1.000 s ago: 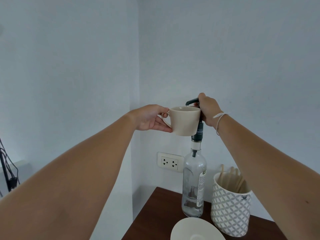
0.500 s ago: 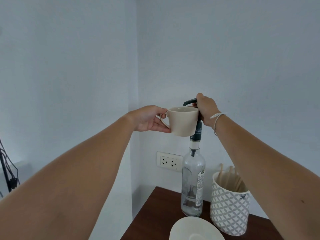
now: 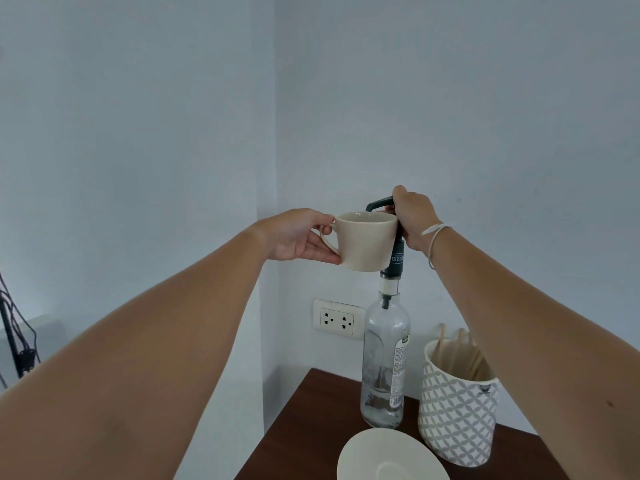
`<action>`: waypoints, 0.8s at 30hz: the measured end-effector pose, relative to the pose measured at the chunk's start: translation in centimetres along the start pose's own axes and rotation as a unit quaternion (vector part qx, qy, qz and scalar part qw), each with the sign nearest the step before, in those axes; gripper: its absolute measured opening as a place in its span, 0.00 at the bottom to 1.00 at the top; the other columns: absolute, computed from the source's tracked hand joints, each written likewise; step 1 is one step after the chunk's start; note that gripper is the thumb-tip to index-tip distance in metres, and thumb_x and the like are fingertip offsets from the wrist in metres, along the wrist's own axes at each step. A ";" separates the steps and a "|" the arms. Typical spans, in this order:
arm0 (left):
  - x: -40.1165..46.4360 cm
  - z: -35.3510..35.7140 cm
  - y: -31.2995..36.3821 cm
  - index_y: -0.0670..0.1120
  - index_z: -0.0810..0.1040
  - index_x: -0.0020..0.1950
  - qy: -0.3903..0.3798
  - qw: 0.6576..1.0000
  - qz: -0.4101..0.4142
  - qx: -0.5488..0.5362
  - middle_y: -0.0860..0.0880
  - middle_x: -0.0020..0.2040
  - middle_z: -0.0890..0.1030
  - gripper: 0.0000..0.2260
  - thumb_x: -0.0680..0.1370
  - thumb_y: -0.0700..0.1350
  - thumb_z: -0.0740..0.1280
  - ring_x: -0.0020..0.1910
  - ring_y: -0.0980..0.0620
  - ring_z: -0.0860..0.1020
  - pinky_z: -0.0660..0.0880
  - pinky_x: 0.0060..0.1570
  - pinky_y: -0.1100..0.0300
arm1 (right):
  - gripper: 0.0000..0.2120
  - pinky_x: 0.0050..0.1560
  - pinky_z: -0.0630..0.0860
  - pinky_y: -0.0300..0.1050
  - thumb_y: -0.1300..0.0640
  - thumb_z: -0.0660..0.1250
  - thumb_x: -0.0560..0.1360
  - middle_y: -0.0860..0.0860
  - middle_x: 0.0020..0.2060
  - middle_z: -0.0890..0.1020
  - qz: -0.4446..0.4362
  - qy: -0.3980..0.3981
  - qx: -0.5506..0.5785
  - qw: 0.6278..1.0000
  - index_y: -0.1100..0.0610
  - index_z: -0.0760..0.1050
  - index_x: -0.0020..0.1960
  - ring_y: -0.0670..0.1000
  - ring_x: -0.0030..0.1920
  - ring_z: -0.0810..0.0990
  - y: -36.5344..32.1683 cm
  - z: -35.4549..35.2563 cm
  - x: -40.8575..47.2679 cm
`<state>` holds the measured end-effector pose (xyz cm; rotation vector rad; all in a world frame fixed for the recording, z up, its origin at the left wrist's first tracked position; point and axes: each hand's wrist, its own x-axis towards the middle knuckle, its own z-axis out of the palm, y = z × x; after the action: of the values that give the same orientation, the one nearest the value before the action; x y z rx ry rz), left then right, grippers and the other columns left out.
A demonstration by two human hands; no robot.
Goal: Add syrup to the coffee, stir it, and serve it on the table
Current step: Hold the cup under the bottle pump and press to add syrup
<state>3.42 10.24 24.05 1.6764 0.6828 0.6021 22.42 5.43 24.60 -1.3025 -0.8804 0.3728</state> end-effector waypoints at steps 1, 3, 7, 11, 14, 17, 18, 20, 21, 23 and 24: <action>0.0 0.1 -0.2 0.42 0.68 0.35 -0.002 1.000 -0.004 -0.001 0.33 0.39 0.81 0.14 0.80 0.46 0.59 0.40 0.41 0.84 0.81 0.46 0.57 | 0.13 0.33 0.64 0.42 0.57 0.53 0.74 0.50 0.30 0.73 0.003 -0.001 -0.002 1.000 0.56 0.65 0.31 0.50 0.32 0.70 0.3 0.0 -0.1; 0.0 0.1 -0.6 0.42 0.68 0.35 -0.002 1.000 -0.007 -0.002 0.33 0.38 0.82 0.15 0.80 0.45 0.59 0.39 0.41 0.84 0.81 0.46 0.57 | 0.13 0.32 0.63 0.42 0.57 0.53 0.74 0.50 0.29 0.73 0.006 -0.004 -0.006 1.000 0.56 0.65 0.31 0.50 0.31 0.69 0.6 0.0 -0.2; 0.0 -0.1 -0.6 0.42 0.68 0.35 -0.002 1.000 -0.002 -0.003 0.33 0.36 0.82 0.14 0.80 0.46 0.59 0.39 0.41 0.84 0.82 0.46 0.57 | 0.14 0.31 0.62 0.42 0.58 0.53 0.74 0.50 0.28 0.72 -0.005 -0.002 -0.008 1.000 0.56 0.64 0.30 0.50 0.30 0.68 0.5 0.1 -0.2; -0.1 -0.1 -0.7 0.42 0.68 0.36 -0.002 1.000 -0.003 -0.002 0.34 0.36 0.82 0.14 0.80 0.46 0.59 0.40 0.41 0.84 0.82 0.45 0.57 | 0.14 0.32 0.62 0.42 0.57 0.53 0.74 0.51 0.28 0.71 -0.007 -0.003 -0.023 1.000 0.56 0.64 0.30 0.50 0.31 0.67 0.7 0.0 -0.4; -0.2 0.1 -0.8 0.42 0.68 0.36 -0.002 1.000 -0.004 -0.007 0.32 0.40 0.81 0.15 0.81 0.46 0.59 0.39 0.42 0.84 0.82 0.45 0.58 | 0.14 0.32 0.62 0.43 0.57 0.54 0.74 0.51 0.29 0.72 -0.009 -0.004 -0.028 1.000 0.56 0.64 0.29 0.51 0.31 0.67 0.6 0.0 -0.4; -0.5 0.2 -0.7 0.42 0.68 0.36 -0.001 1.000 -0.004 -0.009 0.32 0.40 0.81 0.15 0.81 0.46 0.59 0.39 0.42 0.84 0.82 0.44 0.58 | 0.14 0.33 0.62 0.43 0.57 0.54 0.74 0.52 0.29 0.72 -0.010 -0.011 -0.032 0.999 0.56 0.64 0.29 0.52 0.33 0.68 0.4 -0.1 -0.5; -0.6 0.2 -0.6 0.42 0.68 0.36 0.001 1.000 -0.004 -0.009 0.32 0.40 0.80 0.15 0.80 0.46 0.59 0.39 0.42 0.84 0.82 0.44 0.58 | 0.14 0.33 0.62 0.43 0.56 0.54 0.73 0.52 0.30 0.72 -0.008 -0.016 -0.032 0.999 0.56 0.64 0.30 0.53 0.33 0.68 0.4 -0.1 -0.5; -0.8 0.4 -0.6 0.42 0.68 0.36 0.003 1.000 -0.003 -0.007 0.31 0.42 0.80 0.14 0.80 0.46 0.59 0.39 0.41 0.84 0.81 0.45 0.58 | 0.14 0.33 0.63 0.44 0.56 0.54 0.74 0.52 0.30 0.73 -0.001 -0.024 -0.030 0.999 0.56 0.65 0.30 0.52 0.33 0.69 0.3 -0.2 -0.5; -0.9 0.4 -0.6 0.42 0.68 0.36 0.003 1.000 -0.003 -0.008 0.31 0.42 0.79 0.14 0.80 0.46 0.59 0.40 0.41 0.83 0.81 0.45 0.57 | 0.14 0.33 0.63 0.44 0.56 0.54 0.74 0.52 0.30 0.72 0.003 -0.027 -0.028 0.999 0.56 0.65 0.31 0.52 0.32 0.68 0.3 -0.2 -0.6; -1.0 0.5 -0.6 0.42 0.68 0.36 0.004 1.000 -0.004 -0.011 0.31 0.42 0.79 0.14 0.80 0.46 0.59 0.40 0.41 0.83 0.81 0.45 0.57 | 0.14 0.33 0.64 0.43 0.56 0.54 0.75 0.52 0.30 0.73 0.016 -0.036 -0.018 0.999 0.56 0.66 0.32 0.51 0.32 0.69 0.2 -0.4 -0.7; -1.0 0.5 -0.7 0.42 0.68 0.36 0.005 1.000 -0.003 -0.013 0.31 0.41 0.80 0.14 0.80 0.46 0.59 0.40 0.41 0.83 0.81 0.45 0.57 | 0.13 0.34 0.66 0.44 0.55 0.54 0.75 0.52 0.30 0.76 0.025 -0.045 -0.008 0.999 0.56 0.67 0.33 0.51 0.32 0.71 0.1 -0.4 -0.6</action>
<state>3.04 9.28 23.21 1.6473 0.6854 0.6134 22.36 4.74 24.23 -1.3337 -0.9290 0.4678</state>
